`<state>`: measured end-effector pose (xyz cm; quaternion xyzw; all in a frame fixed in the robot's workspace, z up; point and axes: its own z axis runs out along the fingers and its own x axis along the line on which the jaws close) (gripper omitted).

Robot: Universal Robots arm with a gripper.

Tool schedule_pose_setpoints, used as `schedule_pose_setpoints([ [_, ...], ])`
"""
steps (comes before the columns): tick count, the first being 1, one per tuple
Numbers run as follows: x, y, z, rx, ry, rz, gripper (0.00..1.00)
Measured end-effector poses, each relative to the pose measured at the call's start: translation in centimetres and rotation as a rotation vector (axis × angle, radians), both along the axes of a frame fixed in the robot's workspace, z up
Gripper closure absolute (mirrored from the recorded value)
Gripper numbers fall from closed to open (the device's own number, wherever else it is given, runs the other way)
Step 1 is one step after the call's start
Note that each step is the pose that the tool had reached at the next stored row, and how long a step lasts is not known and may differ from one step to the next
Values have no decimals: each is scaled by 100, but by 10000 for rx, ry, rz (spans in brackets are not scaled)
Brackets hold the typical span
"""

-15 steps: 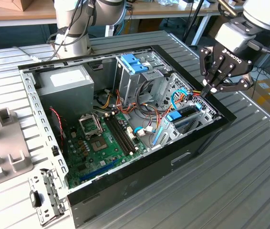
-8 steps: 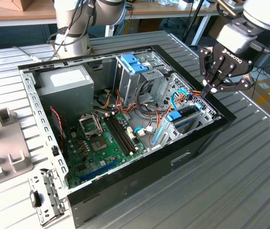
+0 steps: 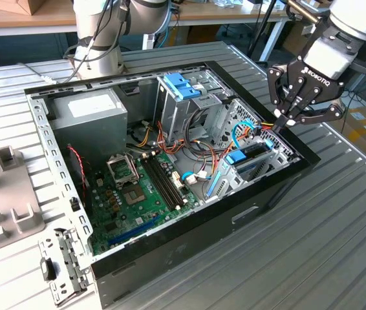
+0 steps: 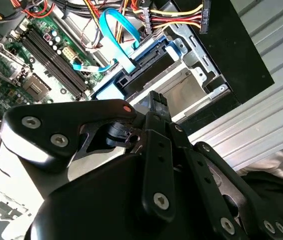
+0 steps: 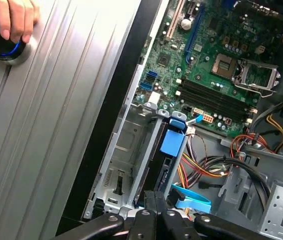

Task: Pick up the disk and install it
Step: 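Insert the first disk wire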

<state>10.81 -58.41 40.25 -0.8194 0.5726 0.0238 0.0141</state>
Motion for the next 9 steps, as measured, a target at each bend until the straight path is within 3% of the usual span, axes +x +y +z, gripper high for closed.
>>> schedule_pose_setpoints([
  [9,0,0,0,1,0,729,89],
])
